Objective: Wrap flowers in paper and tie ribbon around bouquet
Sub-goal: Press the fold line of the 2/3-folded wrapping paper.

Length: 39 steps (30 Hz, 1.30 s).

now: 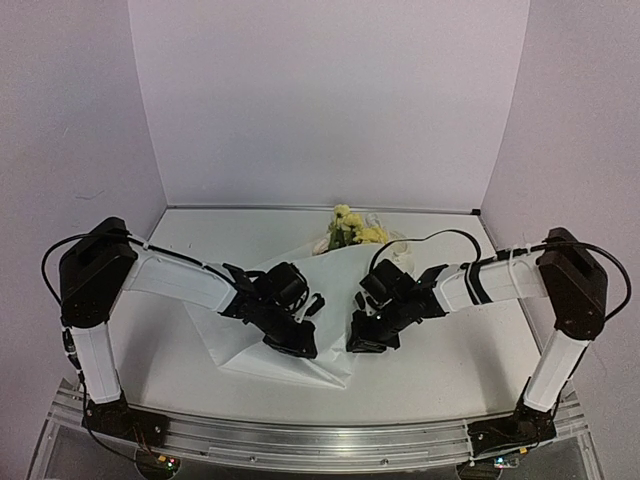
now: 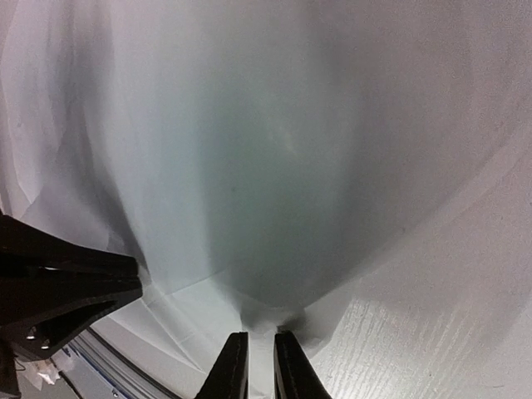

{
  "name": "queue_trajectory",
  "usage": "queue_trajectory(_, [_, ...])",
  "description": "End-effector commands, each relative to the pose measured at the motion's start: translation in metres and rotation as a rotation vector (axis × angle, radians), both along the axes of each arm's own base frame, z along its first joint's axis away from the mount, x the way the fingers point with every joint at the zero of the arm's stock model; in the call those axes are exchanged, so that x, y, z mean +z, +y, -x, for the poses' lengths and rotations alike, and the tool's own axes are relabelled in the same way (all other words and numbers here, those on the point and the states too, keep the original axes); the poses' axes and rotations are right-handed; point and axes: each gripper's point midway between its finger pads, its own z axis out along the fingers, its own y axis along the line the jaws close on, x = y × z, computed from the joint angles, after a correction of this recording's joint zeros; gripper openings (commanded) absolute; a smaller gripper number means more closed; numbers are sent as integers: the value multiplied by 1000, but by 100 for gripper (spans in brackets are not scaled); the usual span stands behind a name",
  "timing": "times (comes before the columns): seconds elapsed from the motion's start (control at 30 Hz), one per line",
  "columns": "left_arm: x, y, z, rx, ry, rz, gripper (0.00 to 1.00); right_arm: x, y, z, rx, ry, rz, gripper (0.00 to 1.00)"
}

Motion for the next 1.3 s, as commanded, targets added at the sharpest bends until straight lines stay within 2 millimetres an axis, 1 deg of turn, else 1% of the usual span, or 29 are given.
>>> queue_trajectory(0.0, [44, -13, -11, -2, -68, 90, 14, -3, 6, -9, -22, -7, 7, 11])
queue_trajectory(0.1, [48, -16, -10, -11, -68, 107, 17, -3, 10, -12, -26, -5, -1, 12])
queue_trajectory(0.27, [40, -24, -2, -40, -55, 101, 18, 2, 14, -12, -26, -7, -20, 16])
queue_trajectory(0.37, [24, -23, 0, -33, -39, 68, 15, 9, 14, -12, -23, -19, -33, 19])
queue_trajectory(0.57, [-13, -7, 3, 13, 0, -28, 8, 23, 3, -20, -43, -36, -61, 28])
queue_trajectory(0.7, [-23, 2, 3, 37, 8, -67, 5, 28, -4, -29, -71, -29, -79, 31])
queue_trajectory(0.83, [-27, 4, 5, 40, 15, -77, 4, 33, -10, -41, -109, -25, -98, 32])
queue_trajectory(0.93, [-26, 4, 5, 38, 14, -74, 4, 43, -4, -45, -104, -26, -129, 32])
queue_trajectory(1.0, [-26, 4, 5, 36, 12, -73, 4, 46, 0, -46, -107, -18, -141, 31])
queue_trajectory(1.17, [-28, 4, 5, 35, 17, -77, 3, 33, 3, -48, -109, 9, -130, 29])
queue_trajectory(1.2, [-28, 4, 6, 35, 17, -77, 3, 32, 2, -50, -107, 1, -121, 29])
queue_trajectory(1.27, [-28, 5, 6, 34, 17, -77, 3, 26, -6, -54, -107, -8, -88, 30])
